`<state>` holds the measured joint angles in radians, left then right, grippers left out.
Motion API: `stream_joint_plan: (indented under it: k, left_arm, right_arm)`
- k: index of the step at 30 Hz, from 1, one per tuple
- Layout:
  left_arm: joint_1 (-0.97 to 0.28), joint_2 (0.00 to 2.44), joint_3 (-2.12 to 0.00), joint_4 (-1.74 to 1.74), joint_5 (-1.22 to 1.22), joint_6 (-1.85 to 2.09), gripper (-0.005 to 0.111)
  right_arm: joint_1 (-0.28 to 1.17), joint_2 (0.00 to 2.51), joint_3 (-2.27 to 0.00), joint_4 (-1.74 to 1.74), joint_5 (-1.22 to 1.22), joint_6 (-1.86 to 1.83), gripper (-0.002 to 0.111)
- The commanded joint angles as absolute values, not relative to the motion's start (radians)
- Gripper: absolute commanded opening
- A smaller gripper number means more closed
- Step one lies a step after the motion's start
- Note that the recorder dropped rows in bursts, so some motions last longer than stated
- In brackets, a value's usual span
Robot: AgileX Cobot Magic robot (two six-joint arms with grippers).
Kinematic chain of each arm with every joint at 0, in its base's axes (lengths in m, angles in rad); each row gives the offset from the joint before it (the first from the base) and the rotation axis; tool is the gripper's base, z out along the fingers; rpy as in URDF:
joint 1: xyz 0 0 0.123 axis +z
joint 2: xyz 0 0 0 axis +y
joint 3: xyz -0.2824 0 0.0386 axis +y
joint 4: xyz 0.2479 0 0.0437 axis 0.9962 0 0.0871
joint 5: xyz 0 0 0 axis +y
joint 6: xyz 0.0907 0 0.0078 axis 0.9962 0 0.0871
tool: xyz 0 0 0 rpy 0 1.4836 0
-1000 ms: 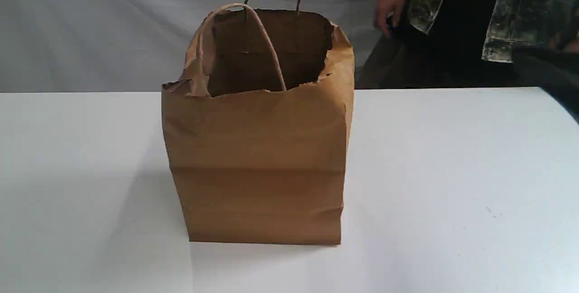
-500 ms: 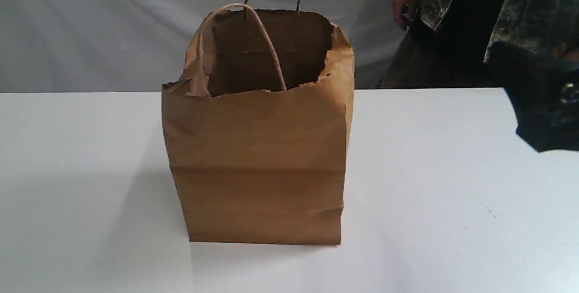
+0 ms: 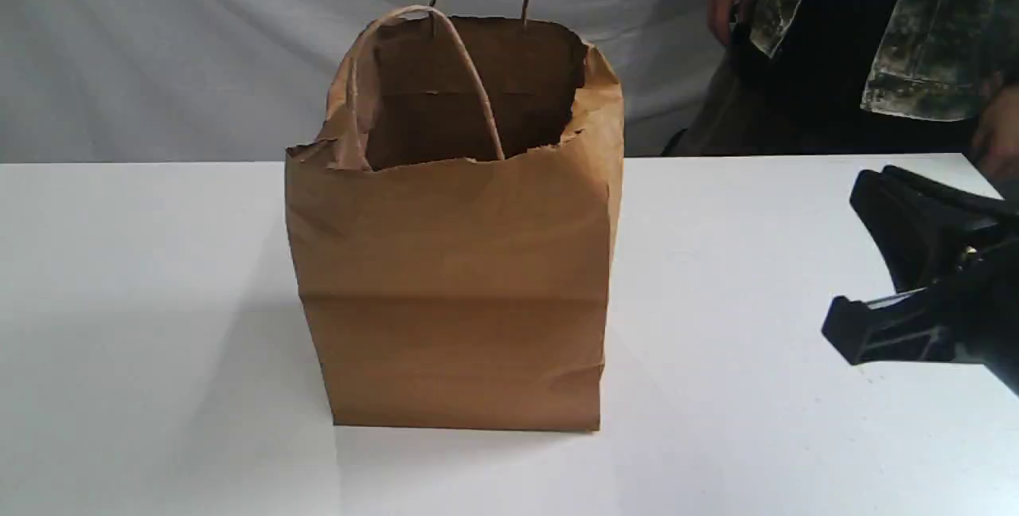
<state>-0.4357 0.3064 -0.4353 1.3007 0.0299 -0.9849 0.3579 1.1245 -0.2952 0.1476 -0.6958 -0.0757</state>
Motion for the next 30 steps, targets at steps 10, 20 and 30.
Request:
stream_joint_plan:
  k: [10,20,30]
  left_arm:
    - [-0.441,0.305,-0.429,1.288,0.042,-0.991,0.078]
    - [-0.441,0.305,-0.429,1.288,0.042,-0.991,0.078]
    - [-0.441,0.305,-0.429,1.288,0.054,-0.991,0.078]
  right_arm:
    - [0.360,1.119,-0.288,0.194,-0.557,0.041,0.000]
    - [0.364,0.990,-0.288,0.221,-0.346,0.041,0.000]
    - [0.257,0.567,-0.218,0.201,-0.017,0.063,0.000]
